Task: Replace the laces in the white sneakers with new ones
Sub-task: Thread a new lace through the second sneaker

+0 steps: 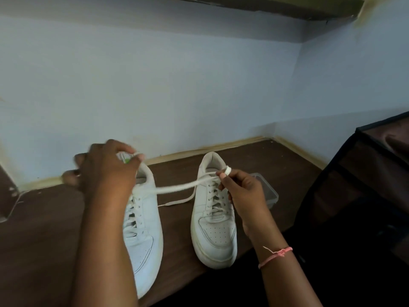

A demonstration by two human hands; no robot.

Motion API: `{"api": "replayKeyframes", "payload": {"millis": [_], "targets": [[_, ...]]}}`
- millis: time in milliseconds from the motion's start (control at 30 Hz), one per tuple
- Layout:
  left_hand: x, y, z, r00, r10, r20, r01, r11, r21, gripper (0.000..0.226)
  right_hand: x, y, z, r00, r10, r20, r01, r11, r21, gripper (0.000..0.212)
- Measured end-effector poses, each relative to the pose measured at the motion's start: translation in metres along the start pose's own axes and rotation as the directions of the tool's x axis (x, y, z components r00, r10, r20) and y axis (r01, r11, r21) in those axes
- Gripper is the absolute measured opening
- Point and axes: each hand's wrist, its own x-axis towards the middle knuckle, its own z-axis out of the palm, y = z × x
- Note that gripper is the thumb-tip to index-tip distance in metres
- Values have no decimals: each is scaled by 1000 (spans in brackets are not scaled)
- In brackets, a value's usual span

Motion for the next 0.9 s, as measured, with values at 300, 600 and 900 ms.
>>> {"api": "replayKeyframes", "payload": {"millis": [300, 600, 900], "targets": [[-50, 57, 76, 817, 424, 391, -231, 862, -452, 19, -1, 2, 1, 991, -131, 19, 130, 990, 49, 18], [-42, 37, 95, 802, 438, 407, -237, 858, -455, 3, 3, 7, 1, 988, -144, 50, 141, 989, 46, 11], [-42, 40, 96, 824, 440, 357, -246, 845, -474, 13, 4, 21, 3, 880, -473, 53, 438, 762, -476, 26]]}}
